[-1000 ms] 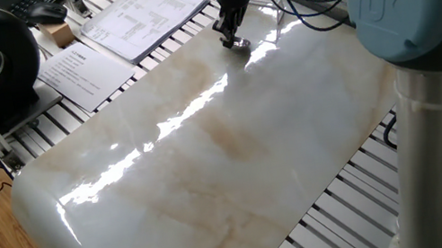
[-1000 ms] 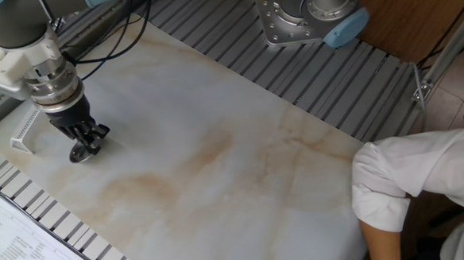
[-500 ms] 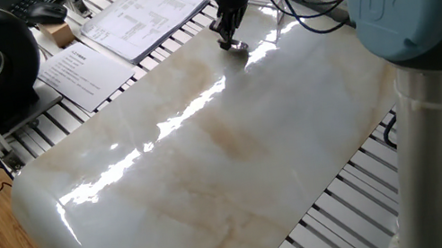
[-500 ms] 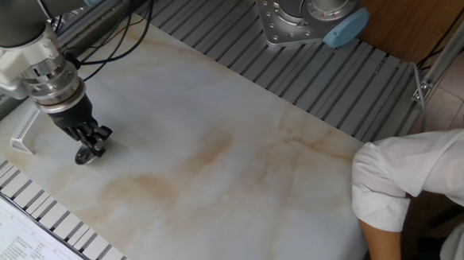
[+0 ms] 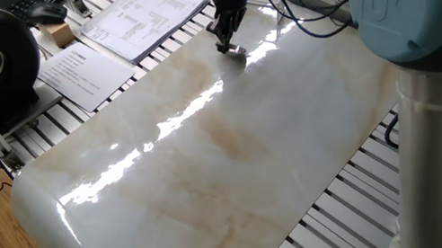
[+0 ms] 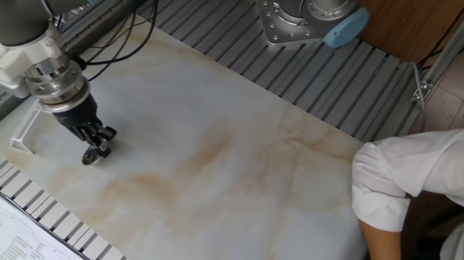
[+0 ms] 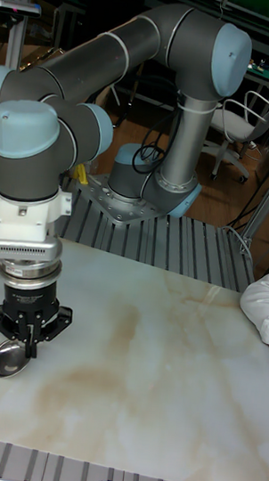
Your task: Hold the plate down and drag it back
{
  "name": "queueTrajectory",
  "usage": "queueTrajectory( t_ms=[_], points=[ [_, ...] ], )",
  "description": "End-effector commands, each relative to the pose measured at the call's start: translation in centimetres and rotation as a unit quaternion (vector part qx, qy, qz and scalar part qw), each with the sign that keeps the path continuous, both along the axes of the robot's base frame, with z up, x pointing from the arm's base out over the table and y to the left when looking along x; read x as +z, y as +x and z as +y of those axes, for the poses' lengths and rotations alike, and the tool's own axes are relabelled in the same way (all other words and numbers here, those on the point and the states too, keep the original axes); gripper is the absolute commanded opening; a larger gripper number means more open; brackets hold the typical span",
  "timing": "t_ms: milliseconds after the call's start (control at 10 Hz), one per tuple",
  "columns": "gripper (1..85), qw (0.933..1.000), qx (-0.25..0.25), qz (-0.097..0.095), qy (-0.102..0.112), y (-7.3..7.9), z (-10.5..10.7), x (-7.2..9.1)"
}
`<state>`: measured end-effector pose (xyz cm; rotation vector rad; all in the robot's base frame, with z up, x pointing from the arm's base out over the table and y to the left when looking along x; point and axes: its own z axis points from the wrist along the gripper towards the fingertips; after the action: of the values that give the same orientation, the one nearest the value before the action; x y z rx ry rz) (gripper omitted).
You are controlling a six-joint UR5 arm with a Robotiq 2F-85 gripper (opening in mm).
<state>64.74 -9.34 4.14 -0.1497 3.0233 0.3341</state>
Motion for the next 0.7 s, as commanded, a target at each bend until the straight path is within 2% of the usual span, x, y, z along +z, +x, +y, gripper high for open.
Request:
queueTrajectory(
  t_ms=[0,300,500,600],
  points=[
    [1.0,0.9995,-0.030,-0.007,0.007,-0.4,1.8,0.0],
    [1.0,0.9999,0.008,0.005,0.010,-1.5,2.1,0.0],
    [1.0,0.9997,-0.005,0.010,0.023,-1.6,2.8,0.1],
    [1.0,0.9996,-0.020,0.007,0.021,-2.0,4.2,0.2]
  ],
)
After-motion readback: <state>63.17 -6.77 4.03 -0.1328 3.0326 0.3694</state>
